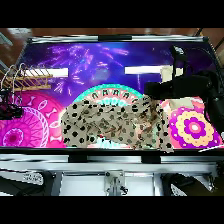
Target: Fold the shirts.
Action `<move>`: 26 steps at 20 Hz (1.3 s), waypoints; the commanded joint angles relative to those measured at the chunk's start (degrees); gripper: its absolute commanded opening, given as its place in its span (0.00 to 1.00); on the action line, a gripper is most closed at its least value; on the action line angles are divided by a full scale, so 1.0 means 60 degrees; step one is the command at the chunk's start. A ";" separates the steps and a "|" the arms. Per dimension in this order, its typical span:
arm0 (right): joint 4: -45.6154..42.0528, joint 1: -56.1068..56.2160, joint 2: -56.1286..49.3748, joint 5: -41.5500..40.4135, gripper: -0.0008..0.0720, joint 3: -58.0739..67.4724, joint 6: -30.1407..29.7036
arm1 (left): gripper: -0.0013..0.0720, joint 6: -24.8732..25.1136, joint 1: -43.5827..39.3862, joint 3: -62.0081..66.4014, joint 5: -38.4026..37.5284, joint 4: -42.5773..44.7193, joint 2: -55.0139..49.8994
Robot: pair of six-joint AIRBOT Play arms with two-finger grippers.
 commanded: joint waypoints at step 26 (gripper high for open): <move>-0.0153 0.0004 0.0004 0.0087 0.12 0.0011 -0.0503 | 0.07 -0.0455 -0.0892 0.0554 0.1071 -0.0098 0.1865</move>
